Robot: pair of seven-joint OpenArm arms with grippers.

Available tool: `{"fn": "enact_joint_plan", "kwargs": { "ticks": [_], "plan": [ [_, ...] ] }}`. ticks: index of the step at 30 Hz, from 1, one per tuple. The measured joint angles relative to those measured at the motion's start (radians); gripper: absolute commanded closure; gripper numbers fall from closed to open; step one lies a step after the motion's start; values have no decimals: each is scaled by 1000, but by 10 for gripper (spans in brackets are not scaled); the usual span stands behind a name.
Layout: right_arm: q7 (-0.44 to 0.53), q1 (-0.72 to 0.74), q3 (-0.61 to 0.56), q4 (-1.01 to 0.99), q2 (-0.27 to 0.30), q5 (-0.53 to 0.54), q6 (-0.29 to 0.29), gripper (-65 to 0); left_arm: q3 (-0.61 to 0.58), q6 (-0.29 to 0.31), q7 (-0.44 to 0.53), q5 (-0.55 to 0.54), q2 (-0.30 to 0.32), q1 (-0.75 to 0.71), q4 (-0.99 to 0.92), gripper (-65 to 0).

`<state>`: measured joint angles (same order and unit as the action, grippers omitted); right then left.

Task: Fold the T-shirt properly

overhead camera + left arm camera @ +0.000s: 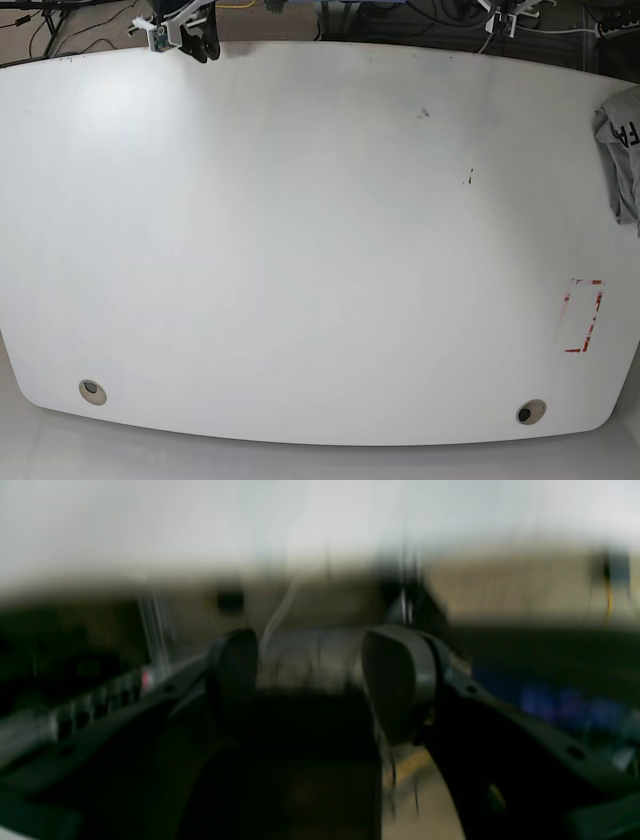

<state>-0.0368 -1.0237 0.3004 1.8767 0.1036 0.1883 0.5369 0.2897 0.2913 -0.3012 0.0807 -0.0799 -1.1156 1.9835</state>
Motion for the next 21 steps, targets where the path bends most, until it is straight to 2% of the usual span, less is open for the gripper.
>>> {"fn": "enact_joint_plan", "kwargs": {
  "ticks": [6,10,13,18,21],
  "plan": [
    [0,-146,-1,-4,2,19,2,-97,0,1,0,-91,1,-96,-69,-344],
    [0,-171,-6,-51,2,19,5,-97,-1,3,3,-140,25,-97,-156,-344],
    [7,-152,-6,-123,2,23,6,-97,0,0,11,-163,54,-60,-261,-344],
    [2,-64,-6,-283,5,19,2,-97,3,-6,3,-169,87,84,-481,-344],
    [9,12,-14,-388,6,-38,-1,-95,0,-3,17,-178,103,182,-612,-344]
  ]
}}
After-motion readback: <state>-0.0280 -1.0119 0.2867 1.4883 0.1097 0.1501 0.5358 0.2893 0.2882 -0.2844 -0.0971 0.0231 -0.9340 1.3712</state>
